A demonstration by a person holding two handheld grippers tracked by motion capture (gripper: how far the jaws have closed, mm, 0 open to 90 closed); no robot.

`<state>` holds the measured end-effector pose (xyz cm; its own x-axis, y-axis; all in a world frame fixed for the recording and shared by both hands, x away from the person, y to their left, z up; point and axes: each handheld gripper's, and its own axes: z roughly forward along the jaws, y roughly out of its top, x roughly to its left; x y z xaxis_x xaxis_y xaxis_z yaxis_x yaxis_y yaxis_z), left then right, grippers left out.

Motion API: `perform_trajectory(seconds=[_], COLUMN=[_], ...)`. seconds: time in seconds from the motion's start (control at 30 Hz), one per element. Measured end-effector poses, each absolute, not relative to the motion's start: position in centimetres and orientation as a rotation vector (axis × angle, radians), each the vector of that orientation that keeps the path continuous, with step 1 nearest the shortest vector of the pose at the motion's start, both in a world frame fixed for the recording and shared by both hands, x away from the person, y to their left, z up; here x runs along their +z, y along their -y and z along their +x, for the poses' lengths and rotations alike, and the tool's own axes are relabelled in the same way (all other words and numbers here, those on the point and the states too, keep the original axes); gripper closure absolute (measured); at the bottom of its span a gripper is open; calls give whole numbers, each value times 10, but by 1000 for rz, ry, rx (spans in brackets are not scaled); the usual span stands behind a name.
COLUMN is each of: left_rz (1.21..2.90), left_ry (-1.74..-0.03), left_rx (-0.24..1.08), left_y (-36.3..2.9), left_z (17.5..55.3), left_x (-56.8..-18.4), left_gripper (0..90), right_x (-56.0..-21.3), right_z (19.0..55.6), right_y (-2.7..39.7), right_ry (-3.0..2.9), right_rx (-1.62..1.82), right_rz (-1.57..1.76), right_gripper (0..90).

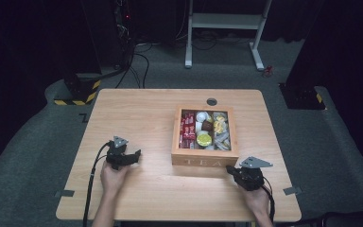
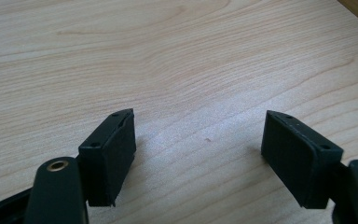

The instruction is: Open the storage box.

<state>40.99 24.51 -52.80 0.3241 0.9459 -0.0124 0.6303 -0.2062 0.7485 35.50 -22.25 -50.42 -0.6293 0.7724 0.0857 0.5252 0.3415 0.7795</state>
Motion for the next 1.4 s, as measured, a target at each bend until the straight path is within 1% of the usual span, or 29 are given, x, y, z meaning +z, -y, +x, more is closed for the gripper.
perform_trajectory(seconds=[0.33,0.67,1.03,1.17,1.4], left_rz=[1930,1938,1938,1940,1947], left_ry=[-1386,-1382,-1382,-1371,-1362], left_rx=[611,616,619,613,618], left_y=[-245,-245,-245,-244,-244], left_z=[410,410,410,410,409], left_x=[-528,-528,-528,-528,-528], left_gripper=[268,263,263,286,301], right_x=[-491,-482,-481,-477,-470], right_z=[360,357,358,360,366], right_y=[207,205,207,208,211], right_ry=[-2267,-2211,-2201,-2183,-2159], right_rx=[1199,1231,1249,1261,1261], right_rz=[1130,1130,1110,1103,1103], right_gripper=[900,900,900,900,900])
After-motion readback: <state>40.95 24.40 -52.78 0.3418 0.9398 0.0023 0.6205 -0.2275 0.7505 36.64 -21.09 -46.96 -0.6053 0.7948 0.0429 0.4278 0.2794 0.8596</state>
